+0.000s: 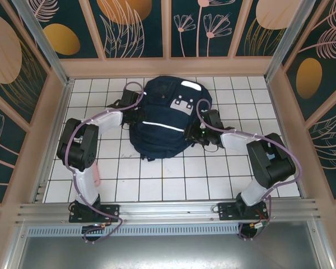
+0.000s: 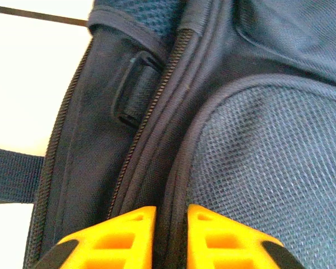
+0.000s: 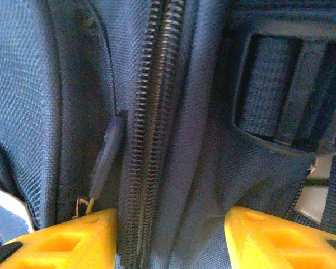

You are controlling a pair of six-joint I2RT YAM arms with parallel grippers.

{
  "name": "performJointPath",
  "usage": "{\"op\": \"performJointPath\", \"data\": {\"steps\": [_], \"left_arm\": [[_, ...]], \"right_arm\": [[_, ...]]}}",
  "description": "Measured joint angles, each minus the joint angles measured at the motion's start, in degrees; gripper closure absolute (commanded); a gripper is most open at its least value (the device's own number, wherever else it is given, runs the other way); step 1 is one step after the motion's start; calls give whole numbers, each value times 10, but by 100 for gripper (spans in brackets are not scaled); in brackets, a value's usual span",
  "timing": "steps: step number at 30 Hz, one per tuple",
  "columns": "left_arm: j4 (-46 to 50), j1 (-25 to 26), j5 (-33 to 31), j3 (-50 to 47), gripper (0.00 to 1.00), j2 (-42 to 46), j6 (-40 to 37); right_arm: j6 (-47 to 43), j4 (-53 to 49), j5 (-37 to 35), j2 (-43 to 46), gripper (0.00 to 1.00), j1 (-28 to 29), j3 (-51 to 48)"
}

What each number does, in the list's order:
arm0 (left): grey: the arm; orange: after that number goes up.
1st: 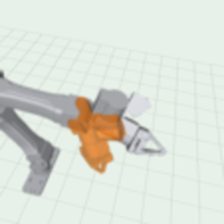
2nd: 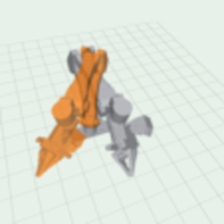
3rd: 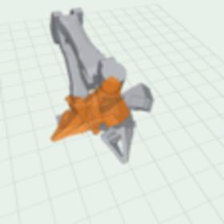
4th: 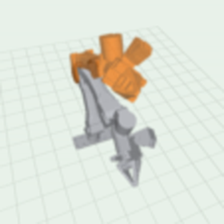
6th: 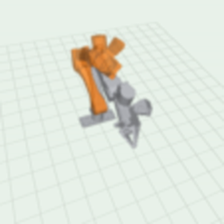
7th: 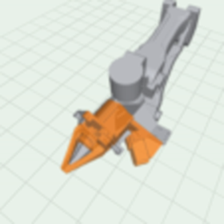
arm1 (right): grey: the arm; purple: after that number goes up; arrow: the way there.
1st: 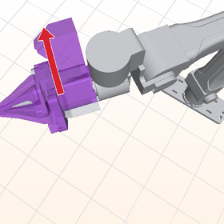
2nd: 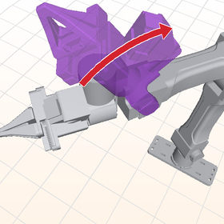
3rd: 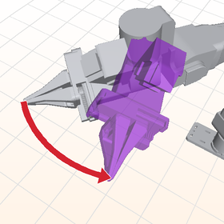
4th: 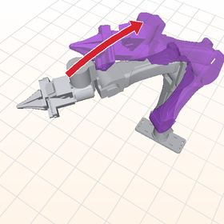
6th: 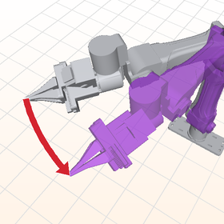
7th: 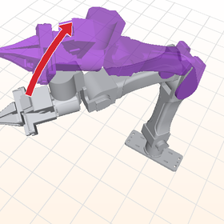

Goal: Pack the student bag

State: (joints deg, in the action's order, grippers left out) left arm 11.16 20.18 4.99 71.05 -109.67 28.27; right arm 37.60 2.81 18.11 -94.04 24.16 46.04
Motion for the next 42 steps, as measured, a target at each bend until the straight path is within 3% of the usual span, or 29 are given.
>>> {"op": "performJointPath", "data": {"steps": [4, 6, 13, 15, 24, 29, 40, 42], "left_arm": [[-46, 0, 24, -78, 89, 55, 15], [-54, 0, 28, -113, 85, 84, 26], [2, 2, 23, -162, 42, 169, 37], [23, 2, 17, -154, 39, 186, 34], [57, 29, -7, -119, 37, 233, 33], [67, 54, -12, -117, 36, 233, 33], [62, 85, -5, -117, 39, 220, 41], [49, 98, 5, -117, 40, 212, 46]], "right_arm": [[-32, -3, 4, -20, 50, -24, 22], [-49, -7, 7, -27, 50, -29, 34], [-119, -57, -17, 10, 46, -26, 43], [-148, -89, -34, 35, 46, -21, 44], [-234, -223, -148, 38, 56, 75, 87], [-256, -250, -187, 6, 69, 83, 110], [-288, -259, -196, 0, 97, 88, 124], [-287, -259, -196, 0, 98, 88, 124]]}}
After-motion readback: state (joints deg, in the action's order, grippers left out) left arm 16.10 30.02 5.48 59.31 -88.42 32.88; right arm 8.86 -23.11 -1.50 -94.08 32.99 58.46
